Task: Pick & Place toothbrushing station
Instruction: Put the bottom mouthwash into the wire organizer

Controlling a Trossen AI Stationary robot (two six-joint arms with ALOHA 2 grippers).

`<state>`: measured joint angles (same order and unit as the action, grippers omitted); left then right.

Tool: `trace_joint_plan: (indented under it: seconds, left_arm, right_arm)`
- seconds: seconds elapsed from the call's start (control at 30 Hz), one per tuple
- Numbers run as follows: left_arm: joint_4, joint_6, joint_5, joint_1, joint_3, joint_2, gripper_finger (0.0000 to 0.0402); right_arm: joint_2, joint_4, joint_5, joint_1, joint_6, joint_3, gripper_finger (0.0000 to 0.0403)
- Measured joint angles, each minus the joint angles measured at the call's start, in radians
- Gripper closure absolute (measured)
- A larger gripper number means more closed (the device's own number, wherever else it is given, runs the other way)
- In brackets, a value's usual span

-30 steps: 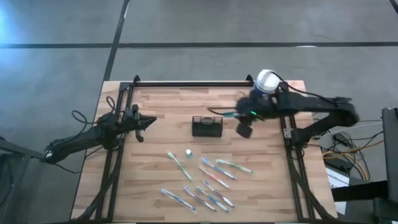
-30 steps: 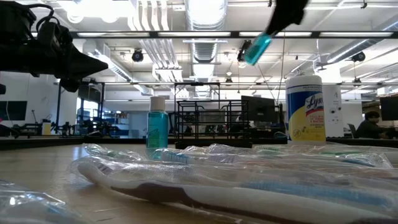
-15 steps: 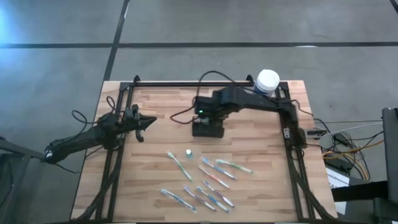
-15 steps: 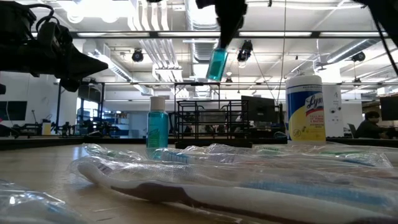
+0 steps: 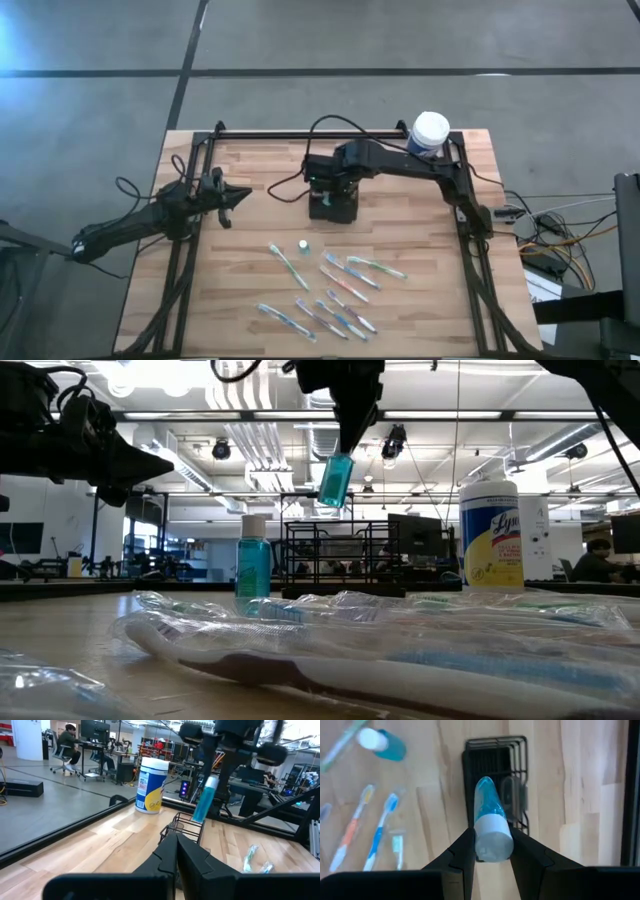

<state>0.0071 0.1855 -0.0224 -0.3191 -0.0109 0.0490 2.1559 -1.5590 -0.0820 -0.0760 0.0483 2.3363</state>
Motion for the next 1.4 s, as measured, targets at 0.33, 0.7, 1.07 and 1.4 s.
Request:
trace_joint_plan:
  seconds: [0.33,0.7,1.07,1.4]
  left_arm:
    - [0.000,0.000,0.005,0.000,0.000,0.000,0.0390]
    - [0.000,0.000,0.005,0.000,0.000,0.000,0.0390]
    - [0.000,0.000,0.005,0.000,0.000,0.000,0.0390]
    - [0.000,0.000,0.005,0.000,0.000,0.000,0.0390]
  right_arm:
    - [0.007,0.020,-0.029,-0.002,-0.027,-0.015,0.0310]
    - [0.007,0.052,-0.031,-0.003,-0.057,-0.100,0.0310]
    - [0.007,0.093,-0.031,-0.003,-0.098,-0.162,0.0310]
    - [0.007,0.112,-0.031,-0.005,-0.113,-0.226,0.0310]
